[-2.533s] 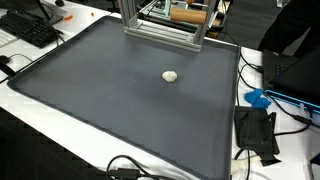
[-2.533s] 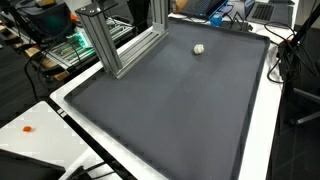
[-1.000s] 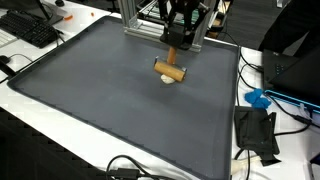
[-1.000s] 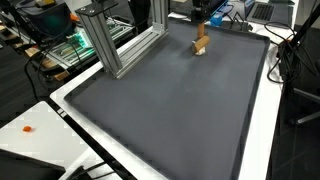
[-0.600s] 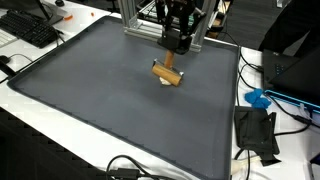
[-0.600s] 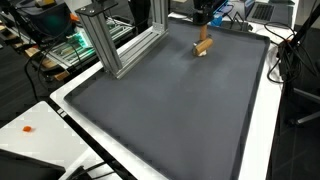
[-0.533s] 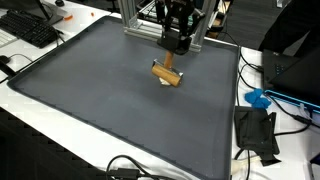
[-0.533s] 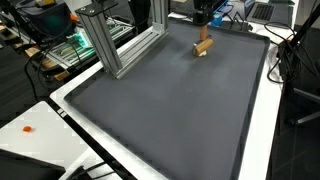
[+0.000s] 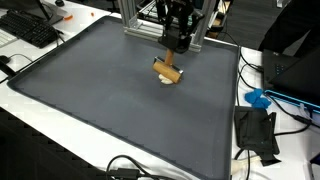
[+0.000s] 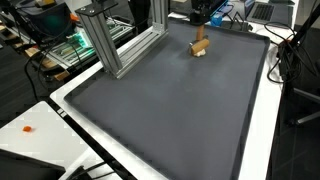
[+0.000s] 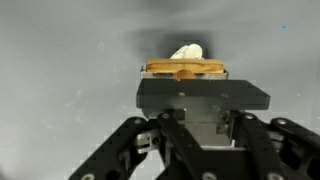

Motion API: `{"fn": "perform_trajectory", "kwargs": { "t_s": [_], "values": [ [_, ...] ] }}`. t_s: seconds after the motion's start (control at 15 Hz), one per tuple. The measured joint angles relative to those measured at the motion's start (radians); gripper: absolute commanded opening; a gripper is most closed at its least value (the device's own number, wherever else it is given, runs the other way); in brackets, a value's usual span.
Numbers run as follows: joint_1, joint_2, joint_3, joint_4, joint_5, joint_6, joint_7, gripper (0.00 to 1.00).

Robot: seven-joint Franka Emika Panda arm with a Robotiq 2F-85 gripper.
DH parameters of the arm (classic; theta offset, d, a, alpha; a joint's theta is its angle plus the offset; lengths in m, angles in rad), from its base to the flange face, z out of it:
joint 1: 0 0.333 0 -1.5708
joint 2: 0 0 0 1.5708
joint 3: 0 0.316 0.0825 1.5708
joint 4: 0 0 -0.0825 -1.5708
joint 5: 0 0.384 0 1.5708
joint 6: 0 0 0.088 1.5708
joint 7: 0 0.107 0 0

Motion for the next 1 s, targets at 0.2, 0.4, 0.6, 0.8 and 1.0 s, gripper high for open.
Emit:
{"fn": "perform_trajectory", "kwargs": {
  "t_s": [0.2, 0.4, 0.6, 0.8, 1.0],
  "values": [
    [0.005, 0.0, 0.001, 0.006, 0.021, -0.053, -0.021, 0.22],
    [0.009, 0.003, 0.001, 0.003, 0.039, -0.073, -0.058, 0.22],
    [0.009, 0.002, 0.001, -0.001, 0.043, -0.071, -0.118, 0.22],
    [0.009, -0.002, 0.001, -0.011, 0.043, -0.054, -0.2, 0.22],
    [0.008, -0.011, 0.001, -0.031, 0.042, -0.014, -0.308, 0.22]
  ]
}}
